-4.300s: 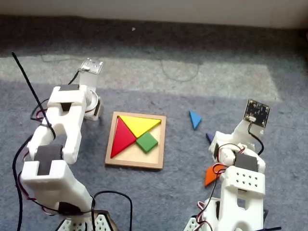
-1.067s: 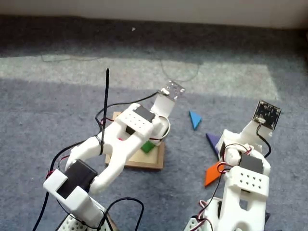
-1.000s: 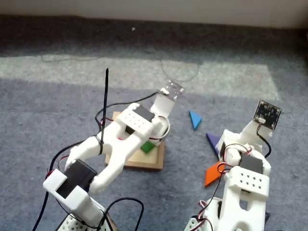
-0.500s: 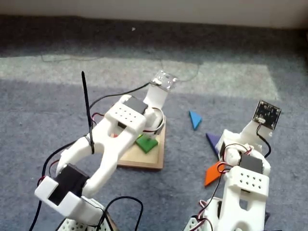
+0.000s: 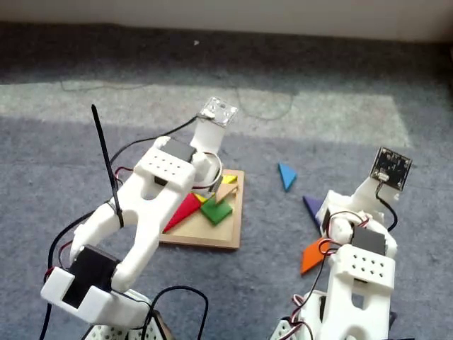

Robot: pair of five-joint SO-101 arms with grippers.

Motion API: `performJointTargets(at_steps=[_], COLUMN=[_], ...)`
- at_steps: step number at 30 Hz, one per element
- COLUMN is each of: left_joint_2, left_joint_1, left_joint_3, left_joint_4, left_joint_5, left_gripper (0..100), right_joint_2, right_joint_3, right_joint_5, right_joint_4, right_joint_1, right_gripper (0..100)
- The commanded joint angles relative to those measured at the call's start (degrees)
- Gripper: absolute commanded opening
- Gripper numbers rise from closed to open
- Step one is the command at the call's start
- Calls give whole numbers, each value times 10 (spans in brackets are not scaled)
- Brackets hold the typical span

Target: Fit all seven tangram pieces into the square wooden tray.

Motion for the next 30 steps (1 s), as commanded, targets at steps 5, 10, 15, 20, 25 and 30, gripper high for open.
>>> performJointTargets(at_steps=[5, 10, 15, 20, 25, 30], left_joint_2=[-24, -24, -23, -23, -23, -23], left_joint_1=[-1, 15, 48, 48, 58, 80], left_joint_3=[29, 30, 33, 68, 74, 74], left_joint_4=[-7, -7, -18, -79, -89, -89], left_joint_5=[-62, -60, -59, -59, -59, -58], left_gripper=[148, 148, 148, 148, 148, 148], right_joint_2=[-13, -13, -13, -14, -14, -14], right_joint_3=[-4, -3, -3, 7, 7, 7], right_joint_5=[5, 5, 5, 5, 5, 5], right_joint_4=[-13, -13, -13, -13, -13, -13], right_joint_1=[-5, -5, -6, -6, -6, -6], right_gripper=[239, 239, 239, 239, 239, 239])
